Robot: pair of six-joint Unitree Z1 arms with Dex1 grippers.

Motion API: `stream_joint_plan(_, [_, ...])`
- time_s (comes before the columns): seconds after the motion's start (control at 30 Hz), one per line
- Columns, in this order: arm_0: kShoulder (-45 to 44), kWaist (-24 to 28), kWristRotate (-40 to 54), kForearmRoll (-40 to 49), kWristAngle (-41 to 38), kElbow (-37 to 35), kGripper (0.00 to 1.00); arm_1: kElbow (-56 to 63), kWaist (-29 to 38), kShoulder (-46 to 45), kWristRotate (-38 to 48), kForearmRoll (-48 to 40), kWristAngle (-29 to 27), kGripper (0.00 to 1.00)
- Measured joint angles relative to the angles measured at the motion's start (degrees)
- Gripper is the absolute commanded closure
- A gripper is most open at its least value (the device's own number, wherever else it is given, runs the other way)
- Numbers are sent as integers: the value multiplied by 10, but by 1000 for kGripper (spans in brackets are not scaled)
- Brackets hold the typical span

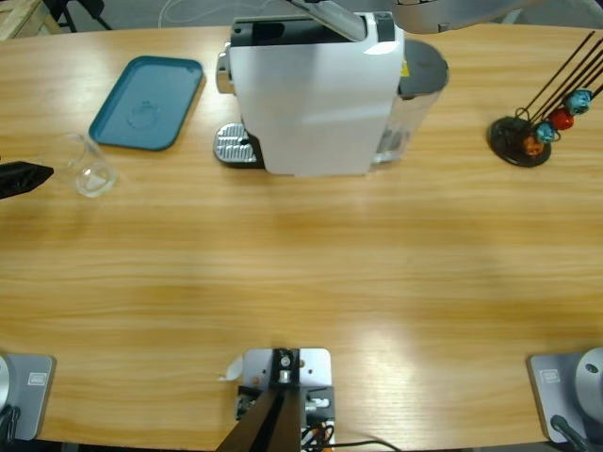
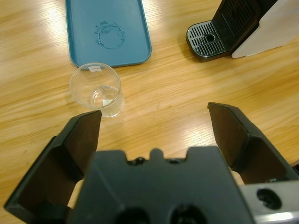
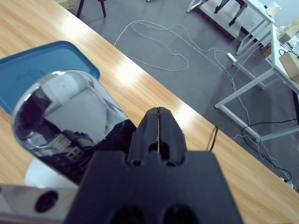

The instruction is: Pour coffee

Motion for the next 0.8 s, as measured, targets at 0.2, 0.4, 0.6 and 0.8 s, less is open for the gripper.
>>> stream_joint_plan(0.2, [0,0,0,0,0,0,4,5,11,10,20,-4,1,1000])
stream_joint_plan(0.4, [0,0,0,0,0,0,4,12,33,15,44,-21,1,1000])
stream_joint_plan(0.6, [0,0,0,0,0,0,0,27,41,15,52,-43,1,1000])
stream_joint_plan(0.8, [0,0,0,0,0,0,0,28,42,16,63,-50,1,1000])
